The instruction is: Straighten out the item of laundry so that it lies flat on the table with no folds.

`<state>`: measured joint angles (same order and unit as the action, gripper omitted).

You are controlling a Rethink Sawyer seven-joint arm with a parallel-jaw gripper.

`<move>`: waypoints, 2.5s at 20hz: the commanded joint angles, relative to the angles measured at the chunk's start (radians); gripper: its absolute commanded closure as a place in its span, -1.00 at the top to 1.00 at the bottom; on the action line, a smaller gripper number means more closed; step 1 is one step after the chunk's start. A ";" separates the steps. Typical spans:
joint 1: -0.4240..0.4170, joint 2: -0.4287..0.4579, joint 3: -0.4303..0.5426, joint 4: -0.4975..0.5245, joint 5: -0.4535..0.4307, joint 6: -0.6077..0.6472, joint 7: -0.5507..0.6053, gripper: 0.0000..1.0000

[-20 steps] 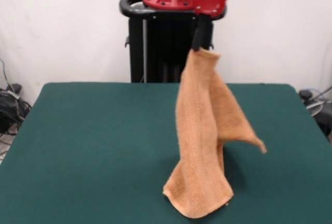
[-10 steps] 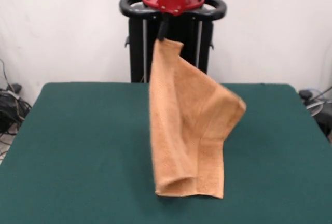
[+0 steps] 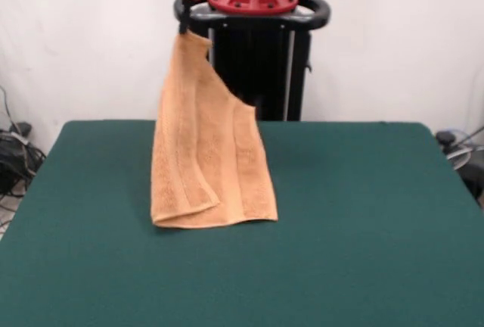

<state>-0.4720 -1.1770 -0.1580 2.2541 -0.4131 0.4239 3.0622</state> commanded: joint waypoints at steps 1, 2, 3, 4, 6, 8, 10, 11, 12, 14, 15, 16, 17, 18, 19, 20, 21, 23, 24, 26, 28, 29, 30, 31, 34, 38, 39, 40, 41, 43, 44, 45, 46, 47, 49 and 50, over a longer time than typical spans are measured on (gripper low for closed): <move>-0.101 -0.040 0.117 0.171 -0.133 -0.109 -0.281 -1.00; -0.110 -0.021 0.110 0.166 -0.163 -0.129 -0.271 -1.00; -0.104 0.011 0.094 0.156 -0.200 -0.158 -0.245 -1.00; -0.096 0.046 0.079 0.141 -0.230 -0.187 -0.220 -1.00; -0.050 0.128 0.028 0.101 -0.285 -0.246 -0.148 -1.00; -0.005 0.187 -0.005 0.069 -0.307 -0.280 -0.092 -1.00; 0.026 0.208 -0.017 0.052 -0.306 -0.282 -0.058 -1.00; 0.041 0.229 -0.025 0.045 -0.302 -0.297 -0.042 -1.00; 0.047 0.238 -0.026 0.043 -0.294 -0.303 -0.037 -1.00; 0.040 0.253 -0.015 0.049 -0.270 -0.316 -0.037 -1.00; 0.040 0.257 -0.015 0.054 -0.264 -0.329 -0.037 -1.00; 0.008 0.252 0.016 0.069 -0.256 -0.319 -0.059 -1.00; -0.023 0.246 0.047 0.083 -0.248 -0.309 -0.082 -1.00; -0.055 0.240 0.078 0.097 -0.240 -0.299 -0.104 -1.00; -0.087 0.234 0.109 0.112 -0.231 -0.289 -0.126 1.00; -0.108 0.225 0.129 0.120 -0.220 -0.268 -0.142 1.00; -0.111 0.206 0.133 0.133 -0.195 -0.238 -0.142 1.00; -0.139 0.175 0.169 0.163 -0.148 -0.178 -0.157 1.00; -0.157 0.175 0.191 0.174 -0.137 -0.183 -0.155 1.00; -0.164 0.176 0.201 0.188 -0.137 -0.205 -0.143 1.00; -0.167 0.175 0.202 0.191 -0.141 -0.215 -0.142 1.00; -0.174 0.179 0.204 0.189 -0.145 -0.223 -0.141 1.00; -0.183 0.182 0.206 0.187 -0.150 -0.224 -0.147 1.00; -0.192 0.190 0.206 0.175 -0.159 -0.225 -0.152 1.00; -0.204 0.246 0.196 0.120 -0.186 -0.236 -0.150 1.00; -0.175 0.357 0.157 -0.003 -0.218 -0.244 -0.138 1.00; -0.165 0.388 0.151 -0.027 -0.218 -0.254 -0.128 1.00; -0.143 0.421 0.132 -0.048 -0.221 -0.274 -0.108 1.00; -0.129 0.447 0.119 -0.055 -0.218 -0.296 -0.090 1.00; -0.104 0.498 0.090 -0.077 -0.218 -0.336 -0.063 1.00; -0.093 0.523 0.073 -0.092 -0.222 -0.354 -0.054 1.00; -0.090 0.546 0.060 -0.104 -0.227 -0.371 -0.051 1.00; -0.083 0.569 0.043 -0.117 -0.232 -0.392 -0.046 1.00; -0.077 0.592 0.027 -0.129 -0.236 -0.412 -0.045 1.00; -0.072 0.630 0.004 -0.151 -0.241 -0.447 -0.048 1.00; -0.078 0.645 -0.001 -0.160 -0.244 -0.463 -0.054 1.00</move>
<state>-0.5744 -0.6634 -0.1150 2.2498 -0.6244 0.0460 2.9739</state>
